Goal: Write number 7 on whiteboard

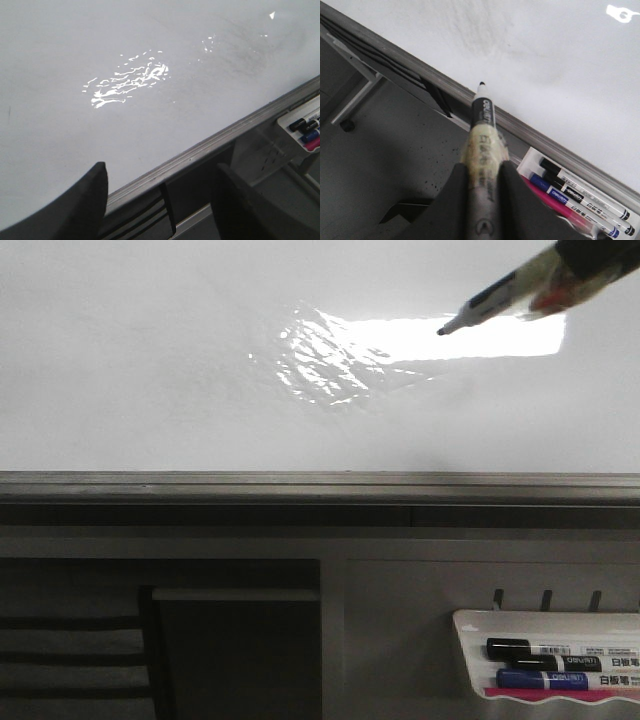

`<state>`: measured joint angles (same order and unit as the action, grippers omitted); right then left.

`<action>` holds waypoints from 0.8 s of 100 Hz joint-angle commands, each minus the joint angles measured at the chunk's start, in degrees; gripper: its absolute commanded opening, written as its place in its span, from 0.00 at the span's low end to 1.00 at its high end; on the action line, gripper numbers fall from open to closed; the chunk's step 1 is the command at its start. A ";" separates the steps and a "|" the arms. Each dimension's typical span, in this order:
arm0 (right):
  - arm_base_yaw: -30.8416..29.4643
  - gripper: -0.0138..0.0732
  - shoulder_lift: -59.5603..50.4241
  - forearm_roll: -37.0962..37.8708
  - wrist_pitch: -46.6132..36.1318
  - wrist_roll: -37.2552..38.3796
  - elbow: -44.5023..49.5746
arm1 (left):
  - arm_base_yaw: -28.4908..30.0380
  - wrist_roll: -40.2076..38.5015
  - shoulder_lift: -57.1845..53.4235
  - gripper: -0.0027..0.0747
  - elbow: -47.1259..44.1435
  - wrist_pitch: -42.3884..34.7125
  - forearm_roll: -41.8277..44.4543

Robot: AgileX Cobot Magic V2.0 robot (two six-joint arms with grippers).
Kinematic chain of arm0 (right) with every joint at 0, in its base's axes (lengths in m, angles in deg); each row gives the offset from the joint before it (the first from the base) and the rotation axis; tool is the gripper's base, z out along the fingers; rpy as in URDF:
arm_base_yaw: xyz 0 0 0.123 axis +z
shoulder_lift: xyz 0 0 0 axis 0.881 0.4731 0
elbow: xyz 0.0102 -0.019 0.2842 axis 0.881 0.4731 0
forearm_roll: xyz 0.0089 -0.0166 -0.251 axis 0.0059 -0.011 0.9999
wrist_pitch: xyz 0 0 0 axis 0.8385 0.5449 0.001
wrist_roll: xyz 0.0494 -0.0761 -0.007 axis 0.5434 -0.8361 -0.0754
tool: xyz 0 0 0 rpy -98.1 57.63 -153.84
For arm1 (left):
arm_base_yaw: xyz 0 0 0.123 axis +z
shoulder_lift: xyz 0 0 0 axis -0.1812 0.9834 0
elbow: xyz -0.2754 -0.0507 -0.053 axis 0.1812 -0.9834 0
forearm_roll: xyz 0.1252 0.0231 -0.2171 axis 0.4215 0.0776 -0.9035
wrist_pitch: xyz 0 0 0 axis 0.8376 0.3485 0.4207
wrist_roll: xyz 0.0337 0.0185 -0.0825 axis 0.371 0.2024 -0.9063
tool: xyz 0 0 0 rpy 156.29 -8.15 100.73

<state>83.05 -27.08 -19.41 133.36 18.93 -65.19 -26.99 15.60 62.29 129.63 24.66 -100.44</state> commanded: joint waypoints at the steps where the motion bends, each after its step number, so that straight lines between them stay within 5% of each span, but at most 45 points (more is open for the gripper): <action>1: 0.68 0.09 2.33 -1.31 -1.42 -0.23 -3.42 | 0.20 -0.55 -0.30 0.58 1.57 -4.76 -1.54; 21: 5.55 0.09 7.18 -1.43 -16.46 -0.23 -1.65 | 0.20 -0.55 -0.30 0.58 1.57 -4.76 -1.68; 59: 5.02 0.09 16.37 -1.43 -21.23 -0.23 -5.82 | 0.20 -0.55 -0.30 0.58 1.57 -4.85 -1.67; 80: -2.37 0.09 16.47 -1.03 -16.15 -0.23 -5.82 | 0.20 -0.55 -0.30 0.58 1.57 -4.85 -1.67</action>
<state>84.42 -9.11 -22.08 118.29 18.81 -69.23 -26.99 15.60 62.16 129.63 23.81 -100.66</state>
